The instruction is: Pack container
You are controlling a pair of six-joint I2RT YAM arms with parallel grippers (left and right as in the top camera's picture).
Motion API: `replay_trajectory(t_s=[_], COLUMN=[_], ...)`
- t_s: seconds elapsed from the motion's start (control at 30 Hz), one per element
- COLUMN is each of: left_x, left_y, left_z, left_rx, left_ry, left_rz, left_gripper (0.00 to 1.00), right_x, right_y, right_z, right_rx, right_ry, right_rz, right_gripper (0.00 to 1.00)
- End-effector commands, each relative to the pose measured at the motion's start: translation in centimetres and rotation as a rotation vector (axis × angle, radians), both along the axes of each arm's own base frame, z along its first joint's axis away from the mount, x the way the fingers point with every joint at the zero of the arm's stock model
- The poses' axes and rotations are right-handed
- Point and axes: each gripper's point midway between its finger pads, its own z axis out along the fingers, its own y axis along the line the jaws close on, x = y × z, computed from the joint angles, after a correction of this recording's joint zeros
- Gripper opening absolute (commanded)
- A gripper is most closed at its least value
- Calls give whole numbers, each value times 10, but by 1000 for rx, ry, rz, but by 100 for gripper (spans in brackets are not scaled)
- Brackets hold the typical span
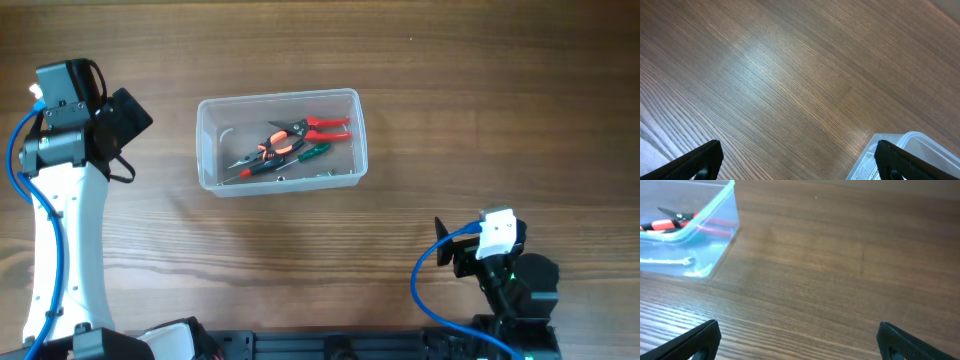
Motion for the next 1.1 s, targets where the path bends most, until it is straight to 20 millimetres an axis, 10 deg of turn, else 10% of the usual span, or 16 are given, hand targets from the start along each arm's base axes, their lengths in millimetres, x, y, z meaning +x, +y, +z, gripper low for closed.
replay_trajectory(t_s=[0.0, 0.6, 1.07], left_x=[0, 0, -82], left_y=[1, 1, -72], left_z=[-1, 2, 185], left_rx=[-5, -4, 88], left_ry=[0, -8, -649], left_rz=[4, 3, -181], left_gripper=[100, 100, 100], right_x=[1, 1, 1], right_y=[2, 2, 2], right_z=[1, 1, 1], right_rx=[-7, -8, -8], right_ry=[-24, -23, -23], right_rz=[12, 12, 12], right_gripper=[100, 100, 100])
